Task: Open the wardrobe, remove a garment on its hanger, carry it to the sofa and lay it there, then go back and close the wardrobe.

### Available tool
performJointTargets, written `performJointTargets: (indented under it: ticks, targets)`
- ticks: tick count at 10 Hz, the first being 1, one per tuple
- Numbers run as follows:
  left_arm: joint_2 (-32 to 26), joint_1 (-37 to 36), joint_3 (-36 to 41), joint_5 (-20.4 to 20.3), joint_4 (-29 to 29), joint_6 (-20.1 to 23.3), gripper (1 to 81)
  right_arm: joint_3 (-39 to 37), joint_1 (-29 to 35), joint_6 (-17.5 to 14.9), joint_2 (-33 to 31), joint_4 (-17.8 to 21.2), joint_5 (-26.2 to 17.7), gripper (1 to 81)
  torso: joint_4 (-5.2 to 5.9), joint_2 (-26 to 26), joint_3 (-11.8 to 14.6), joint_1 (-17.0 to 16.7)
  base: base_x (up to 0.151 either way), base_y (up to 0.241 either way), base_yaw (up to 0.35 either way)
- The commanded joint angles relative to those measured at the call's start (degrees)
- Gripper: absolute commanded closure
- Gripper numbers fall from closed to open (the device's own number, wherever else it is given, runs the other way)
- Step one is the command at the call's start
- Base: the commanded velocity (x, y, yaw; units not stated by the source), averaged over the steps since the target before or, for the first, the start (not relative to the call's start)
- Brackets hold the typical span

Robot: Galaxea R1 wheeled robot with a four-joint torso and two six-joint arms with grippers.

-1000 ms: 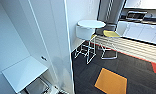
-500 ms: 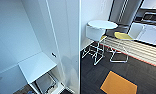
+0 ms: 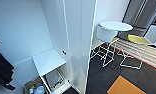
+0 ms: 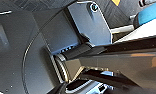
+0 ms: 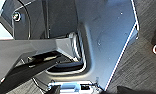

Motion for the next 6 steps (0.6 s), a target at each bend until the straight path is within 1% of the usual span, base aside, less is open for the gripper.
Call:
performJointTargets:
  ticks: [1, 6]
  targets:
    - [0.20, -0.80, 0.45, 1.87, 0.62, 0.37, 1.0, 0.11, 0.66, -0.11, -0.03, 0.29, -3.34, 1.0, 0.00, 0.00, 0.00, 0.00, 0.000, 0.000, 0.289]
    - [0.28, -0.80, 0.45, 1.95, 0.62, 0.81, 1.0, 0.11, 0.92, -0.11, -0.03, 0.20, -3.34, 1.0, 0.00, 0.00, 0.02, 0.00, 0.000, 0.000, 0.289]
